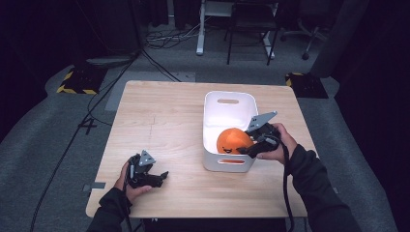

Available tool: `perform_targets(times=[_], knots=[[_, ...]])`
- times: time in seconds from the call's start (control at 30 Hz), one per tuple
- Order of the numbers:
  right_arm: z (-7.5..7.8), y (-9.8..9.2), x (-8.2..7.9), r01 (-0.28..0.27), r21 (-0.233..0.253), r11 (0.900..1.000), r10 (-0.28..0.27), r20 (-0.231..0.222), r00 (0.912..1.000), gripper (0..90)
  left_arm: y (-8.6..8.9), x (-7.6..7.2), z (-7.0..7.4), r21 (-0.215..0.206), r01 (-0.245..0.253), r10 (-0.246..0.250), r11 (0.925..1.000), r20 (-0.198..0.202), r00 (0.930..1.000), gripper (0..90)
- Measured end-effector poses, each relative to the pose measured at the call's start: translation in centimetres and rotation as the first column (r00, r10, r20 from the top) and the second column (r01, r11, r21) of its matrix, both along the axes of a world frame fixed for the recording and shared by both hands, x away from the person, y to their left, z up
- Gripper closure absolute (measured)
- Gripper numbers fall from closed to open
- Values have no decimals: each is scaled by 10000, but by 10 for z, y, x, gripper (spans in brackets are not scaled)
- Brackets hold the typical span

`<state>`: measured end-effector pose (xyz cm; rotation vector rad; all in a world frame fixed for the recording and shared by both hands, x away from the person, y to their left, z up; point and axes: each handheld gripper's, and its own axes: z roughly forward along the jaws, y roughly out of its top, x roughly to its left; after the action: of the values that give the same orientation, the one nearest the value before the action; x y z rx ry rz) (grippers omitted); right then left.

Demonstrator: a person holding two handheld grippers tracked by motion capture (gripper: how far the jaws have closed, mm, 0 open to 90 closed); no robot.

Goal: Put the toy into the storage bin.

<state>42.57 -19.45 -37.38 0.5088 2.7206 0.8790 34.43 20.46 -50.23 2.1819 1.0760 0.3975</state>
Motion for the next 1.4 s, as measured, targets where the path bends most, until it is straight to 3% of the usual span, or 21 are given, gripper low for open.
perform_targets(times=[0.3,0.53,0.73,0.77,0.83,0.97,1.13,1.4], knots=[[-1,-1,3,189,-78,9998,-190,-210,9996,294,0,0,0,-2,-4,4,10000,6,10000,148],[0,-2,1,276,-25,9996,-276,-101,9996,293,0,0,0,-2,5,-5,10000,-4,10000,148],[3,-5,0,285,311,9991,-288,101,9995,298,0,0,0,0,-4,4,10000,5,10000,148],[7,-8,-2,364,680,9970,-379,218,9990,338,0,0,0,-6,0,0,10000,-5,10000,148],[9,-9,-3,391,804,9960,-413,251,9988,345,0,0,0,-2,0,0,10000,-1,10000,148],[8,-9,-4,435,653,9969,-450,228,9987,349,0,0,0,-4,0,0,10000,-2,10000,148],[11,-13,-6,289,1092,9936,-338,427,9985,373,0,0,0,-9,9,-9,10000,3,10000,148],[12,-16,-8,329,1267,9914,-406,590,9974,384,0,0,0,-6,0,0,10000,16,10000,148]])
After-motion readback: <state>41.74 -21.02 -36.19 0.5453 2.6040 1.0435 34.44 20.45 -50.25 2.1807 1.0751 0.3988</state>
